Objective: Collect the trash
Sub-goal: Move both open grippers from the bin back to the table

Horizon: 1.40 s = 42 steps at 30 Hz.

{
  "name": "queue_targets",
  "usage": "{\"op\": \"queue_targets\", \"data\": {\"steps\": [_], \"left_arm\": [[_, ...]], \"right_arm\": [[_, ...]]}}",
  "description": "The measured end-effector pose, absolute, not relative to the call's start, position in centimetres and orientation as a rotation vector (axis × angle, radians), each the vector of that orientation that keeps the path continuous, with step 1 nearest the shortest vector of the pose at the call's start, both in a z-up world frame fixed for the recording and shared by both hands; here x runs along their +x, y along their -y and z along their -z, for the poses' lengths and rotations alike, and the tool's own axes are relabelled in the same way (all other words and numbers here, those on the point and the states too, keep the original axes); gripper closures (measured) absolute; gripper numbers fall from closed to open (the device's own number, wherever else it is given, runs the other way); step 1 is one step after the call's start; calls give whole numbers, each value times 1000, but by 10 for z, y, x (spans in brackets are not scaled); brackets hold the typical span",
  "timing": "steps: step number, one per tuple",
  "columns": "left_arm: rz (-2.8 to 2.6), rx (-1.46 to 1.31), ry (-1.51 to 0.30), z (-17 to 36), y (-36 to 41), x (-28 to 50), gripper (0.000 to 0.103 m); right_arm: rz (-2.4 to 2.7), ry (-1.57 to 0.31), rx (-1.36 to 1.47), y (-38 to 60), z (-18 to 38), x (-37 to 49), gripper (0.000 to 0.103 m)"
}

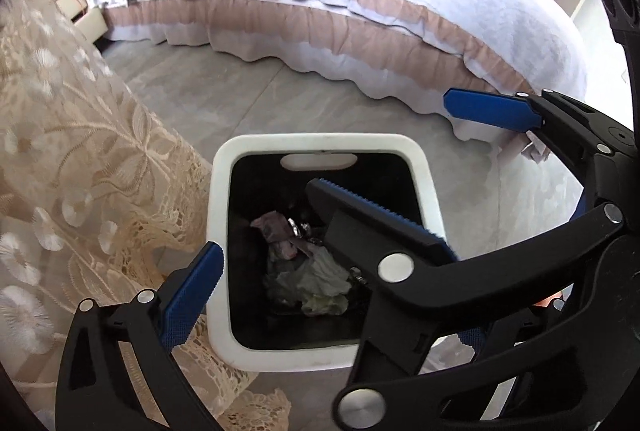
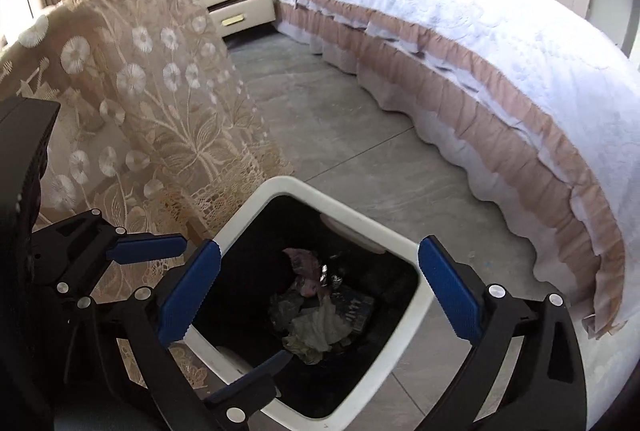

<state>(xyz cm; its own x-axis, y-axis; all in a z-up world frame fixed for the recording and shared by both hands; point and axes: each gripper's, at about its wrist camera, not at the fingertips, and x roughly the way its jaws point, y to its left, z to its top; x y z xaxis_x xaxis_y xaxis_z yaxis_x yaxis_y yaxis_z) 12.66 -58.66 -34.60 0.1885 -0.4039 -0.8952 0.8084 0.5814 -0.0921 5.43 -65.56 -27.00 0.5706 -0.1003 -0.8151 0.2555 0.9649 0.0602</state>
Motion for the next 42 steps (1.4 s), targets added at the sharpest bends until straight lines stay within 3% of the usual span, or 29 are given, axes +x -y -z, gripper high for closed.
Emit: {"op": "queue_targets", "data": {"steps": [9, 18, 26, 42], "left_arm": [[951, 399, -974, 298, 584, 95, 5], [973, 308, -773, 209, 557, 55, 5], [794, 322, -591, 156, 491, 49, 5], [530, 169, -557, 114, 335, 80, 5]], "right_arm": [[300, -826, 188, 666, 222, 5, 4], [291, -599, 161, 650, 139, -45, 4], [118, -461, 27, 588, 84, -32, 4], [-175, -398, -137, 450, 34, 27, 4]]}}
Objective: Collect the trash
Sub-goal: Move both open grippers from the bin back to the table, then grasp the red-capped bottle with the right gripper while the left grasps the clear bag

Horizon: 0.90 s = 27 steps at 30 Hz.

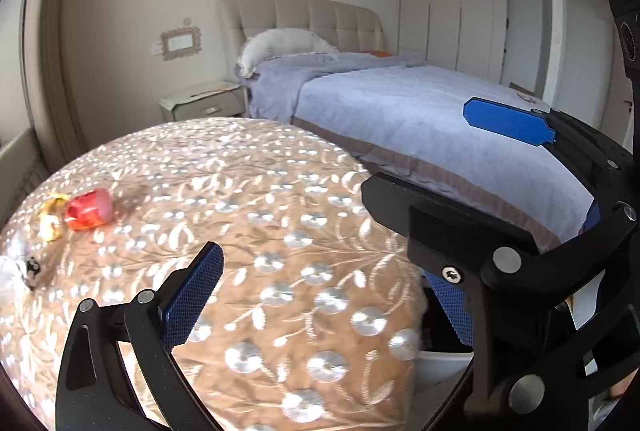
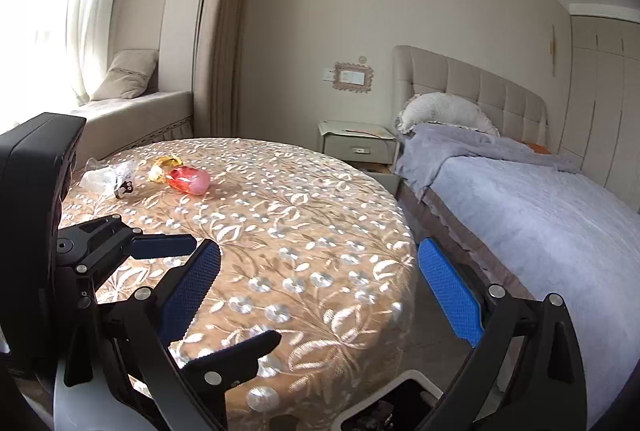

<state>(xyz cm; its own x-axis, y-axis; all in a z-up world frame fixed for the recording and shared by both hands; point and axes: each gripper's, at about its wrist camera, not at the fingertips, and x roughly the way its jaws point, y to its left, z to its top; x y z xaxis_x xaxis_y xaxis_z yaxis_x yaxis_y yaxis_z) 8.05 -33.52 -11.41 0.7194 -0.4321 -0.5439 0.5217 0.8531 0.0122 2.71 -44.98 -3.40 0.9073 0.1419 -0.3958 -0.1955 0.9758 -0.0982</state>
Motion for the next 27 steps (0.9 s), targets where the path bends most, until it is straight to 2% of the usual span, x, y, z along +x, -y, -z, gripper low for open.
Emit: {"op": "queue_targets", "data": {"steps": [19, 27], "left_arm": [[108, 40, -596, 100, 105, 147, 5], [14, 35, -620, 102, 46, 182, 5]], "right_arm": [[-514, -484, -162, 294, 26, 130, 4], [-594, -520, -174, 251, 33, 179, 4]]}}
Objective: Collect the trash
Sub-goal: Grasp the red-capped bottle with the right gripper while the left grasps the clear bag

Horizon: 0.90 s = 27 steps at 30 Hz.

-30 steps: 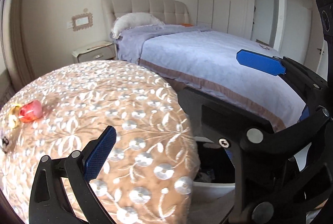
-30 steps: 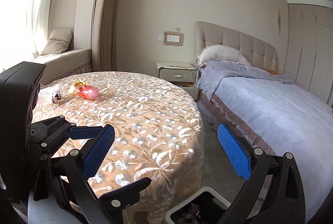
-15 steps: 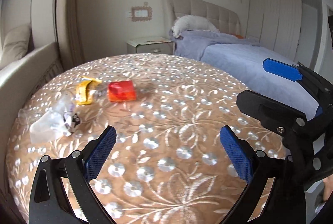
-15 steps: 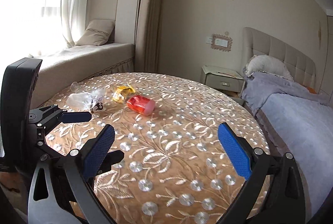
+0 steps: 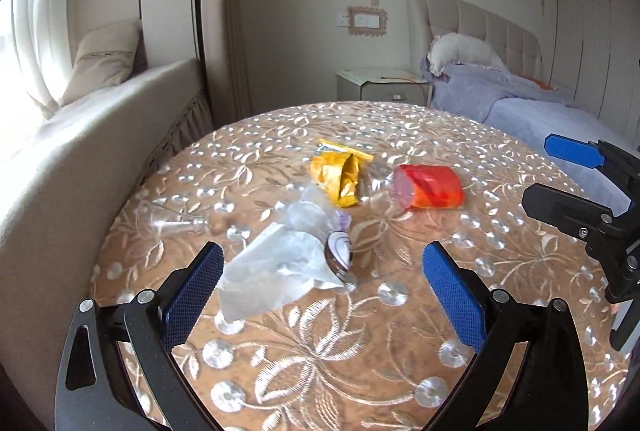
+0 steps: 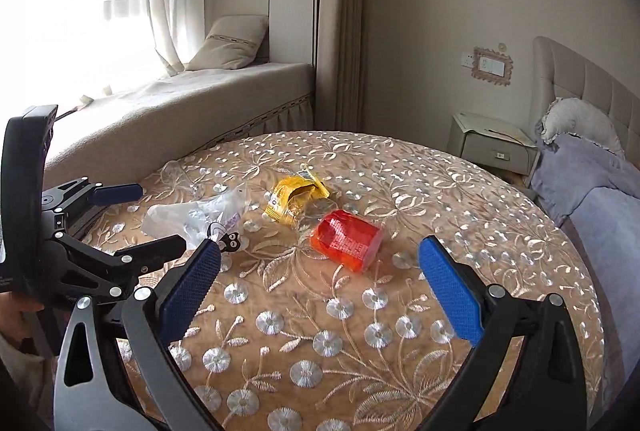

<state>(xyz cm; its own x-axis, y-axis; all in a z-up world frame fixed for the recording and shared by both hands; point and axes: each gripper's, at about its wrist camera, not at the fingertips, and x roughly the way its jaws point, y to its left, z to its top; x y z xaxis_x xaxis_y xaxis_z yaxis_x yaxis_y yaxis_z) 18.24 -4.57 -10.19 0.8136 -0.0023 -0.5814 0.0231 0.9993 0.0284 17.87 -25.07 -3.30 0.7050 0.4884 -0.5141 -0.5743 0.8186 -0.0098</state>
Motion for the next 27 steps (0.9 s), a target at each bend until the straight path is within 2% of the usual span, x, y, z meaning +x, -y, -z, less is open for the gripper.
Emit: {"op": "queue_targets", "data": {"steps": [15, 27], "left_arm": [[20, 23, -708, 124, 25, 234, 5], [61, 19, -856, 148, 20, 270, 5]], "right_arm": [[-617, -643, -190, 233, 67, 247, 4], [-648, -859, -161, 224, 107, 286, 4]]}}
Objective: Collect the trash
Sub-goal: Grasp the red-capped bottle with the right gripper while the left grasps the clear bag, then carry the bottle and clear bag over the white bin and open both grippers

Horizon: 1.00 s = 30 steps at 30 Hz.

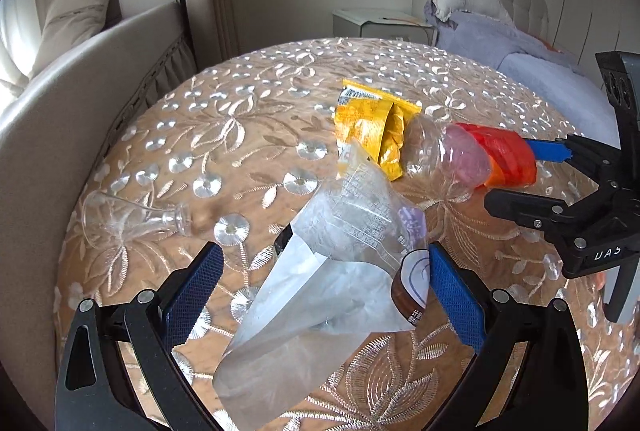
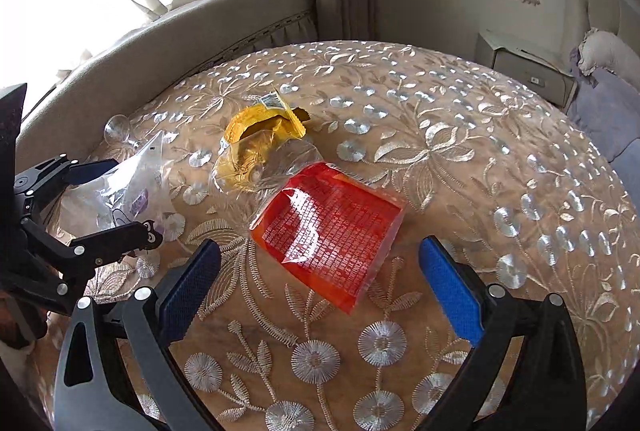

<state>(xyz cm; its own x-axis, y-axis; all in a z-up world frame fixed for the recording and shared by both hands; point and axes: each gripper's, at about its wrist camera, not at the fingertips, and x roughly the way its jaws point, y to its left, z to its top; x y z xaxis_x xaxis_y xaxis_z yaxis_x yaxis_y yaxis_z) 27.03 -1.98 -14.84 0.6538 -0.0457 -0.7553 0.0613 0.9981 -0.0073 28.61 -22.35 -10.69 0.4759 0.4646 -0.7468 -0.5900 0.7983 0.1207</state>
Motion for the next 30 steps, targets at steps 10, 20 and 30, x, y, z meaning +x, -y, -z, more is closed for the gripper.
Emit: {"op": "queue_targets", "data": {"steps": [10, 20, 30], "left_arm": [[124, -63, -873, 155, 15, 281, 34], [139, -138, -772, 127, 7, 254, 55], [183, -69, -666, 82, 37, 205, 55]], "right_arm": [[-691, -866, -196, 199, 110, 285, 86], [-689, -709, -200, 195, 73, 248, 97], [-639, -592, -214, 220, 31, 187, 97]]}}
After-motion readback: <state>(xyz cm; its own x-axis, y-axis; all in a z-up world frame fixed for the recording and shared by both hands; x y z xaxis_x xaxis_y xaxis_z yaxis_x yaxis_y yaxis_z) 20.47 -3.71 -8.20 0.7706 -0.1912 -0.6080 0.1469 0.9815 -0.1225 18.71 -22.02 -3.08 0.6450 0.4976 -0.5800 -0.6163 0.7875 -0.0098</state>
